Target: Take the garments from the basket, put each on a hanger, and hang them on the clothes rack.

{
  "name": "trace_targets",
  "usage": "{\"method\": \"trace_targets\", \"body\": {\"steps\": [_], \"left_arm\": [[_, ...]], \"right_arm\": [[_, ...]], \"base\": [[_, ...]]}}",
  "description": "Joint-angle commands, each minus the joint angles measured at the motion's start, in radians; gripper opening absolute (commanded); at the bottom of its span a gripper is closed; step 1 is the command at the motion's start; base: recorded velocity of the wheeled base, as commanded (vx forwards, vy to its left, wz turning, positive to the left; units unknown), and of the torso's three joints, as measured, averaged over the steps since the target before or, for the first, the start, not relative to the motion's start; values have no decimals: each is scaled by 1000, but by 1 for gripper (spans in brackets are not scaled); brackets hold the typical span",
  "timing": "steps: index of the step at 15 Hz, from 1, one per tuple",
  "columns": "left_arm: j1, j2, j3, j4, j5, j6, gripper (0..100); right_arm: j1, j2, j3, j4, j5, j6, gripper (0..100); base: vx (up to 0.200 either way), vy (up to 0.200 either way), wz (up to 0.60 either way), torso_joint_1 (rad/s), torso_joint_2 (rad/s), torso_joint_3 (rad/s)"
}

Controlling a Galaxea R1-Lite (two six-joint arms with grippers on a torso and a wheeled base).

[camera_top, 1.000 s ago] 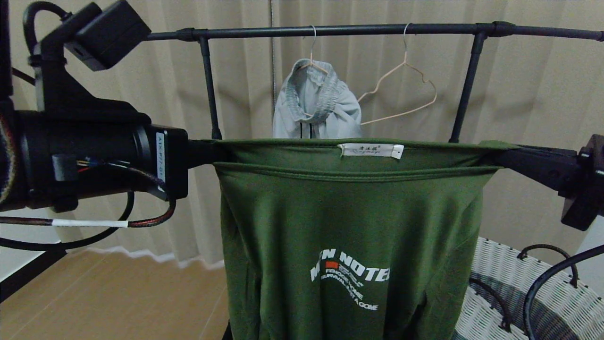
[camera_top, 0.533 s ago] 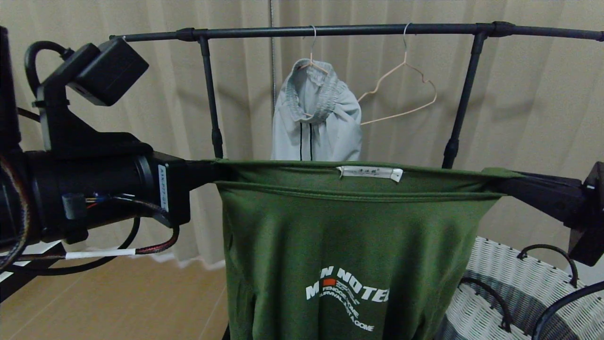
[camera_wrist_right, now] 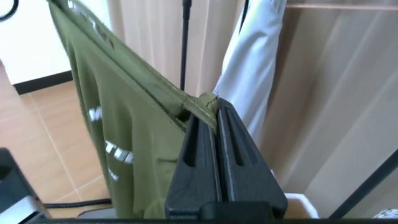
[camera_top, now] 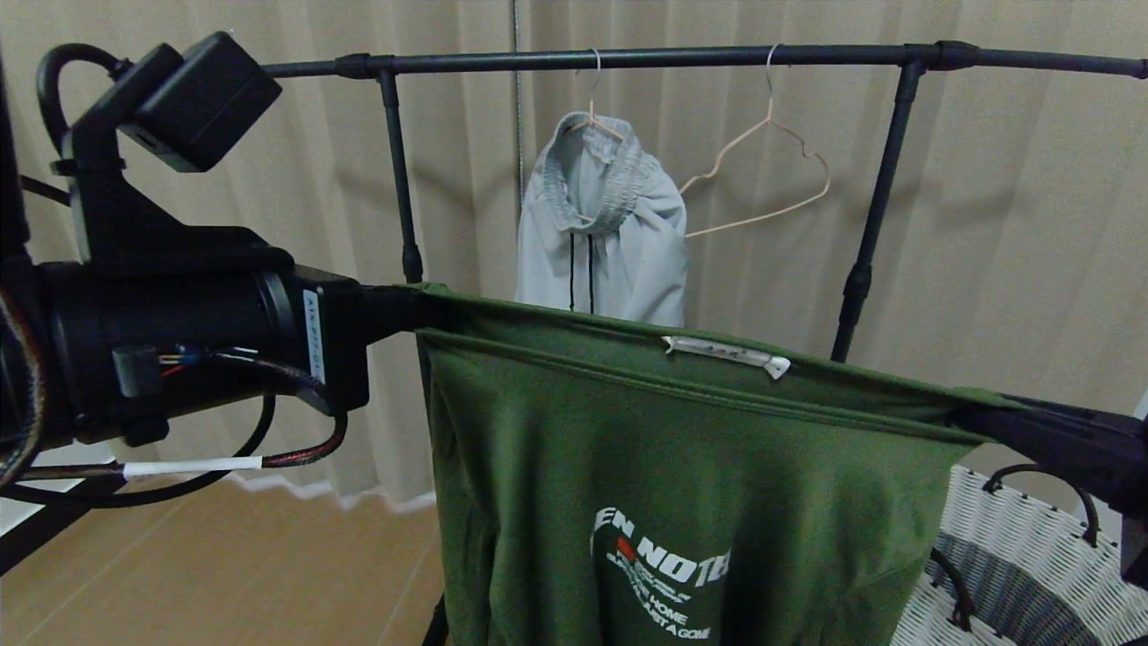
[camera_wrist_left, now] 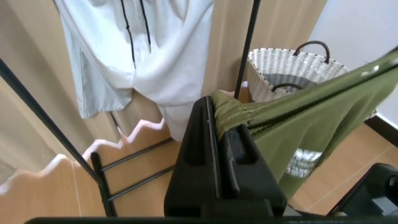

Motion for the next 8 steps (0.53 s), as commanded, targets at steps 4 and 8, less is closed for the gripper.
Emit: {"method": "trace_targets", "body": {"steps": [4, 8], "left_arm": [[-1, 5, 40, 1, 0, -1, 0], [-1, 2, 43, -1, 0, -1, 0]], "right_arm": [[31, -52, 50, -134, 0, 55, 0], [44, -101, 50, -131, 0, 55, 100]], "base": [[0, 0, 0, 0, 0, 0], [0, 0, 0, 0, 0, 0]]}}
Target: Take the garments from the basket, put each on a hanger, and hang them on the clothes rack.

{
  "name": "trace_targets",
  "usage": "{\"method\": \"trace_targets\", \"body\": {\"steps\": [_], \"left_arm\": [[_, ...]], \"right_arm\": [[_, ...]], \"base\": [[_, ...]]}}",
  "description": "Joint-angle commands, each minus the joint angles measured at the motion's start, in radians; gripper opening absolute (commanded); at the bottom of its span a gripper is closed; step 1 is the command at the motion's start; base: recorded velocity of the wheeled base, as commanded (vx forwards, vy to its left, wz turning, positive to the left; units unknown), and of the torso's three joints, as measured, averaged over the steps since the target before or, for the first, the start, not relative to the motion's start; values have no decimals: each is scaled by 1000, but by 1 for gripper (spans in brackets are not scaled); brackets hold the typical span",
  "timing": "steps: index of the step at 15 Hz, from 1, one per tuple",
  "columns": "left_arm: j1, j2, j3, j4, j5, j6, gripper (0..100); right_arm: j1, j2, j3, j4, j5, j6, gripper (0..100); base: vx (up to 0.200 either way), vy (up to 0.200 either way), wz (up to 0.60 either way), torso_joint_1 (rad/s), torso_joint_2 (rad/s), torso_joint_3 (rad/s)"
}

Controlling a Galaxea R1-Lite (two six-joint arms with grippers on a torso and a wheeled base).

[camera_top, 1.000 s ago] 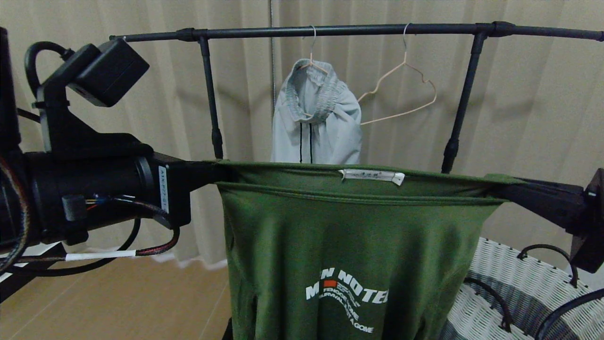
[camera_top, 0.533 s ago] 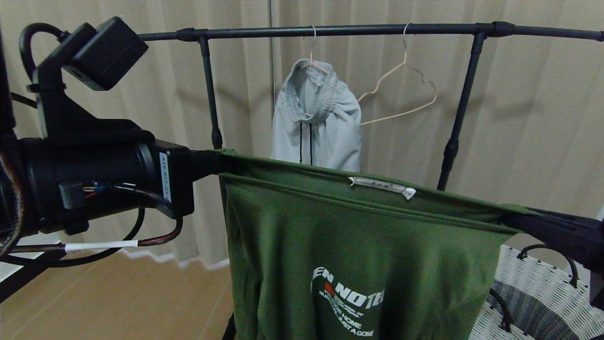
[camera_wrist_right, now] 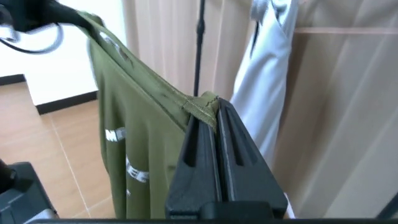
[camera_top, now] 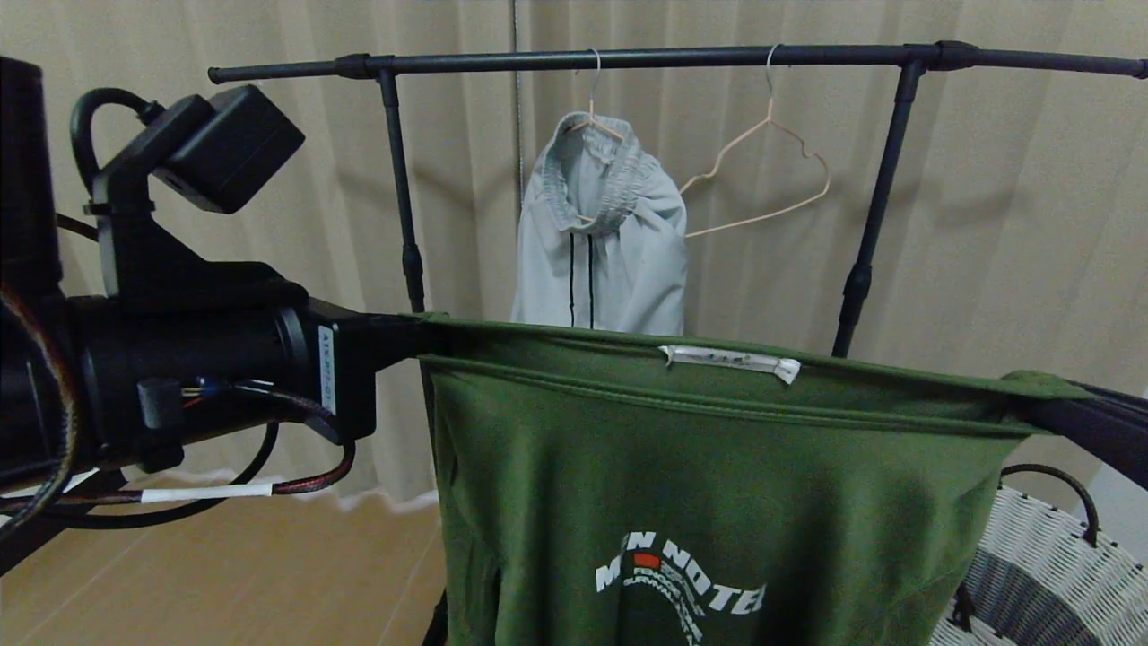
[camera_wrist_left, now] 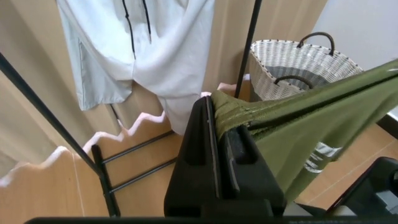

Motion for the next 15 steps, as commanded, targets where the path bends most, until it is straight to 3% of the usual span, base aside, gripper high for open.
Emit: {"method": "trace_targets", "body": {"steps": [1, 4, 6, 10, 12, 15], "left_arm": [[0, -2, 3, 0, -2, 0, 0], [6, -3, 5, 0, -1, 0, 0], [58, -3, 6, 1, 10, 0, 0], [101, 3, 40, 0, 61, 0, 0], [132, -5, 46, 0, 67, 0, 0], [191, -89, 97, 8, 72, 4, 0]], "right_arm": [[4, -24, -1, -7, 3, -1, 100], [6, -24, 2, -1, 4, 1, 100], [7, -33, 27, -3, 4, -2, 100], [13, -91, 22, 0, 133, 18, 100], [12, -96, 28, 8, 141, 27, 100], [-7, -126, 13, 141, 136, 24, 100]], "base": [[0, 0, 0, 0, 0, 0], [0, 0, 0, 0, 0, 0], [0, 0, 0, 0, 0, 0], [0, 0, 0, 0, 0, 0], [0, 0, 0, 0, 0, 0], [0, 0, 0, 0, 0, 0]]}}
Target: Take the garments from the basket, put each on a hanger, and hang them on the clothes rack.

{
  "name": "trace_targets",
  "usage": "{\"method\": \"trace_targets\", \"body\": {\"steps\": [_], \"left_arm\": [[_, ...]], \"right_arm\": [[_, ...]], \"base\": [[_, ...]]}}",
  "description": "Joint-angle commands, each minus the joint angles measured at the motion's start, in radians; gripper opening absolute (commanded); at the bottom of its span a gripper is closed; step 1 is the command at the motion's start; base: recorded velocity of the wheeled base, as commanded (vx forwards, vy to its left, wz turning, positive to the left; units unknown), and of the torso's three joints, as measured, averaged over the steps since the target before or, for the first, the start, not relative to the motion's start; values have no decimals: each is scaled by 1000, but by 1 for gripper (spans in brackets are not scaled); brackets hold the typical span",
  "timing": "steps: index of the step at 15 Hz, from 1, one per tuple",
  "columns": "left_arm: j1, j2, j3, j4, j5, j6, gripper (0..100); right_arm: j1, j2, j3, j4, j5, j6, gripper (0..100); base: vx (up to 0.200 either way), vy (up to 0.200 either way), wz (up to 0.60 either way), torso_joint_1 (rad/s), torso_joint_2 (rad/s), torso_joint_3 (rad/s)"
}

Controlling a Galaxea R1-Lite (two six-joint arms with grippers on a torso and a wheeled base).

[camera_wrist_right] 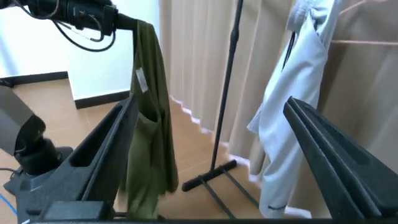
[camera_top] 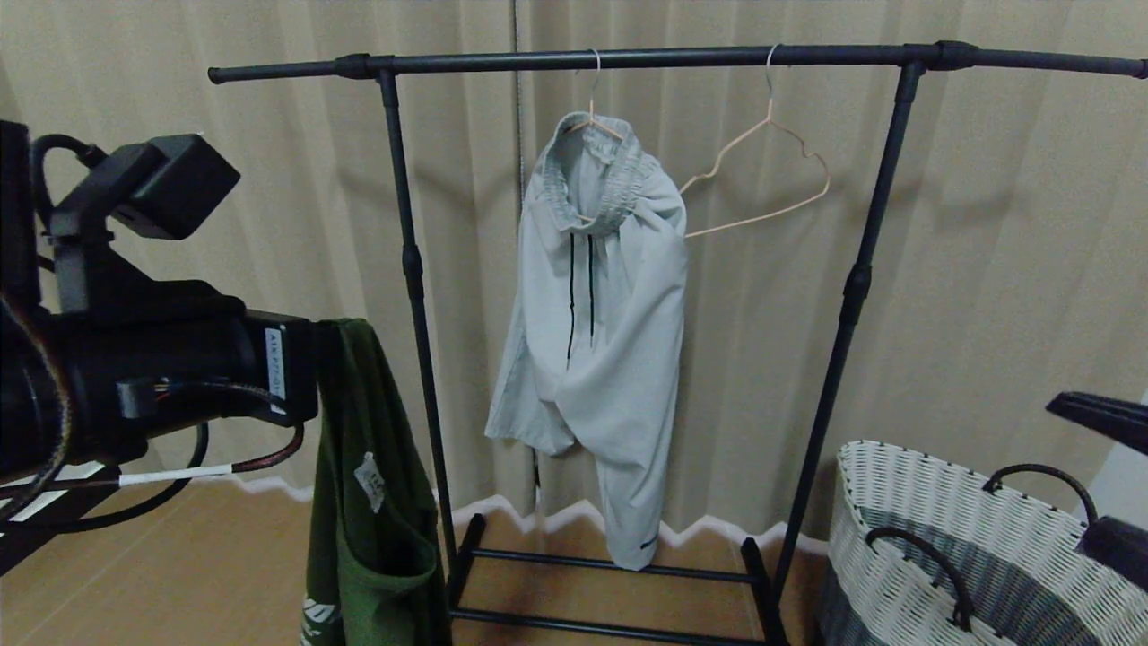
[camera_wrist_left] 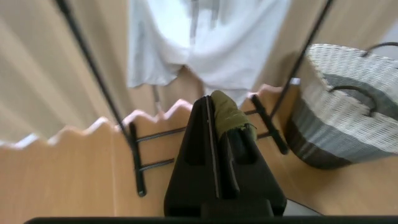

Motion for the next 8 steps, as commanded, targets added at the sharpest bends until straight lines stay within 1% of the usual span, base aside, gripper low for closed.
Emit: {"method": "trace_targets", "body": {"steps": [1, 3, 4, 5, 6, 7, 8], "left_arm": [[54, -80, 47, 7, 0, 2, 0], [89, -140, 102, 7, 0, 2, 0], [95, -169, 132, 7, 0, 2, 0], [104, -200, 159, 7, 0, 2, 0], [106, -204, 164, 7, -1, 2, 0], [110, -226, 185, 7, -1, 2, 0], [110, -226, 191, 7, -3, 3, 0]], "right_arm": [[-20, -29, -14, 75, -1, -5, 100], [-72, 8, -40, 181, -2, -26, 100], [-123, 45, -55, 216, -5, -66, 100], [-195, 91, -71, 225, -18, -118, 100], [-208, 101, -74, 225, -21, -129, 100], [-262, 166, -97, 225, -62, -206, 100], [-264, 201, -106, 222, -122, -243, 100]], "base": [[0, 0, 0, 0, 0, 0], [0, 0, 0, 0, 0, 0], [0, 0, 0, 0, 0, 0], [0, 0, 0, 0, 0, 0], [0, 0, 0, 0, 0, 0], [0, 0, 0, 0, 0, 0], [0, 0, 0, 0, 0, 0]]}}
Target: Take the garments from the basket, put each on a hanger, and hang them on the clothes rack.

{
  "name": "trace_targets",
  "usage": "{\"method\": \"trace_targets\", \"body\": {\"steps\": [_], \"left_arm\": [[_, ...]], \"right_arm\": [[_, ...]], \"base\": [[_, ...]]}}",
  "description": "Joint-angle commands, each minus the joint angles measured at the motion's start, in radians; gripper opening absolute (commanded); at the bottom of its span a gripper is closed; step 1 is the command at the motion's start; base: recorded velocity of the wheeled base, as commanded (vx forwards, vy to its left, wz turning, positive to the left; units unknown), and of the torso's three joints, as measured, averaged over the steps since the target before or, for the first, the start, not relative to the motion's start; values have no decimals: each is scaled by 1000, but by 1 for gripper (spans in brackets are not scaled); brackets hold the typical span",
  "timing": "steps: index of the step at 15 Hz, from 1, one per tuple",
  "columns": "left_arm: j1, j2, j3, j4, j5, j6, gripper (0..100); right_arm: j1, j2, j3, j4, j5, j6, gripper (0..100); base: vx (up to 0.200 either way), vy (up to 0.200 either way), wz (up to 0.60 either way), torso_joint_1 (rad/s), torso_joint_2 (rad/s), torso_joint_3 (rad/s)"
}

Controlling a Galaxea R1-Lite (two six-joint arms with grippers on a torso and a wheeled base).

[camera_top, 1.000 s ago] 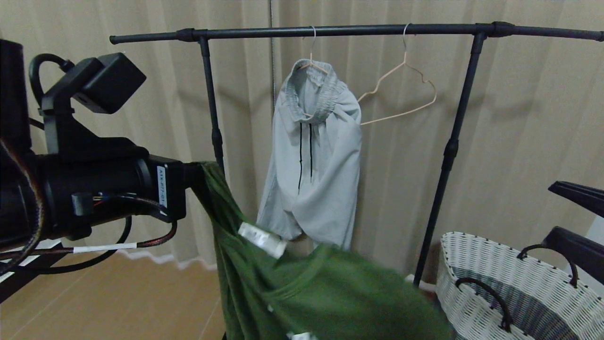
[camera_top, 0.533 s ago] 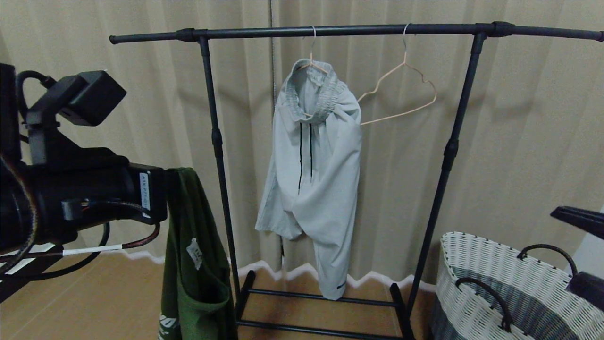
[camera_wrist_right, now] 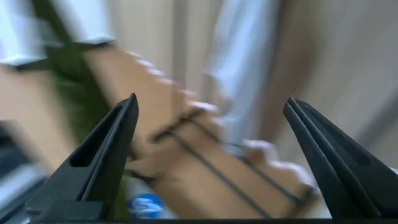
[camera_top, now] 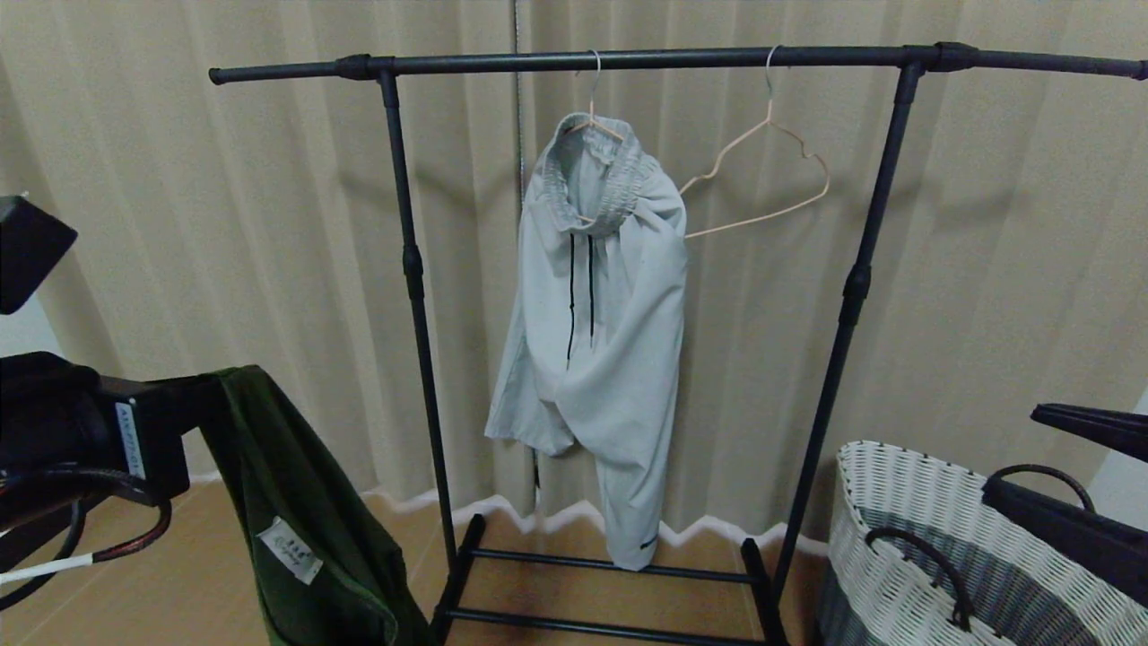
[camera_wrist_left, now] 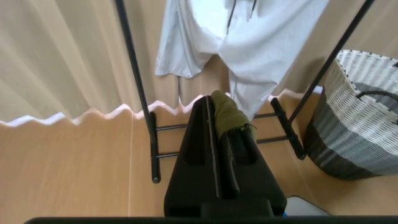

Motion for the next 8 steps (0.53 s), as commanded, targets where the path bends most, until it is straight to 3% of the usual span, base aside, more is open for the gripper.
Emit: {"method": "trace_targets", "body": {"steps": [1, 3, 4, 6, 8], "left_arm": [[4, -28, 15, -2, -2, 0, 0], [2, -22, 14, -7, -5, 1, 0], [1, -17, 12, -9, -5, 3, 0], [1, -22, 15, -9, -7, 27, 0], [1, -32, 12, -9, -5, 33, 0]], "right_arm": [[-42, 129, -36, -7, -103, -65, 100], [-44, 182, -48, -28, -192, -101, 100], [-44, 228, -39, -91, -268, -122, 100], [-44, 257, -10, -180, -340, -141, 100], [-42, 263, 55, -320, -354, -213, 100]], "base": [[0, 0, 0, 0, 0, 0], [0, 0, 0, 0, 0, 0], [0, 0, 0, 0, 0, 0], [0, 0, 0, 0, 0, 0], [0, 0, 0, 0, 0, 0]]}}
